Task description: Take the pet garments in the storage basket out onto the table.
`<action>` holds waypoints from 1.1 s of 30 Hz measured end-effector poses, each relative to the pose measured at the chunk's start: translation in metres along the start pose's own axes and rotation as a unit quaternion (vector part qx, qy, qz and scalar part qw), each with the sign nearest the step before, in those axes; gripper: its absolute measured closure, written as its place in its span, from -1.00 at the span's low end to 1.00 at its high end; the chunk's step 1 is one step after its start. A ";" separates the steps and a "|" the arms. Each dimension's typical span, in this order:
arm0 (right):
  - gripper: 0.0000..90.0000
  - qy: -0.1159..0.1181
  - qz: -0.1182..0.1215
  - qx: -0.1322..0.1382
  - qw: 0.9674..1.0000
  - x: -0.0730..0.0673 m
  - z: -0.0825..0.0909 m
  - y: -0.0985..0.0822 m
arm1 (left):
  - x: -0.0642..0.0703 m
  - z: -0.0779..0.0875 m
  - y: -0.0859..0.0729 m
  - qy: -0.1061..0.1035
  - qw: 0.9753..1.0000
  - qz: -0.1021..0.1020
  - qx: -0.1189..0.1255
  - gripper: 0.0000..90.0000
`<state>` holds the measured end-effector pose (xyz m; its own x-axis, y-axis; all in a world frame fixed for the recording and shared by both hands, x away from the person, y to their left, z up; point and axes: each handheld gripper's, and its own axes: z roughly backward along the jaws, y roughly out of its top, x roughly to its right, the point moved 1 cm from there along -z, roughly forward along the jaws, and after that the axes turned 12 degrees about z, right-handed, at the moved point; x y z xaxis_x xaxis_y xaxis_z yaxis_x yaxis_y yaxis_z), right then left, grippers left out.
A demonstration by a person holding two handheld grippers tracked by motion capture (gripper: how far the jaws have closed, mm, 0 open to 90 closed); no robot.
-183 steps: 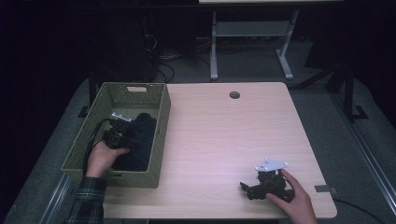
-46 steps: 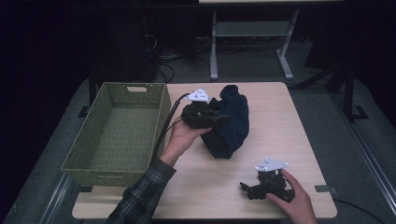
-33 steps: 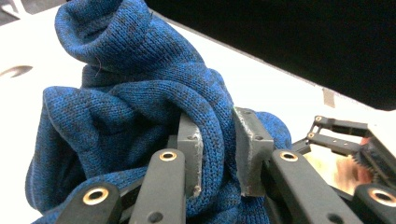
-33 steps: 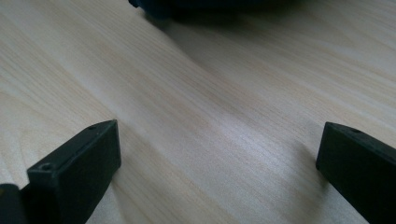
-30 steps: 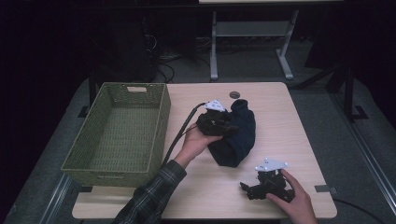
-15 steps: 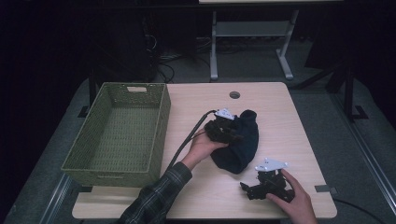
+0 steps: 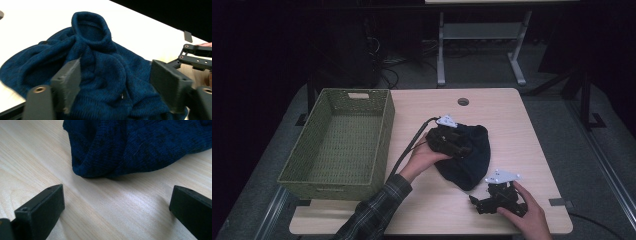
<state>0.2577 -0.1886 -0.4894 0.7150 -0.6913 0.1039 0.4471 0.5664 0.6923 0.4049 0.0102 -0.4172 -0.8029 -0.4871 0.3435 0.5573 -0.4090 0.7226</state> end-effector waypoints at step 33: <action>-1.00 0.000 -0.001 -0.001 1.000 0.000 0.000 0.000 | 0.013 0.056 -0.085 0.082 0.996 0.015 -0.019 -0.71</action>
<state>0.2575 -0.1886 -0.4894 0.7147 -0.6919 0.1024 0.4493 0.5664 0.6909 0.3354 0.0819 -0.4401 -0.7417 -0.6184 0.2596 0.5909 -0.4195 0.6891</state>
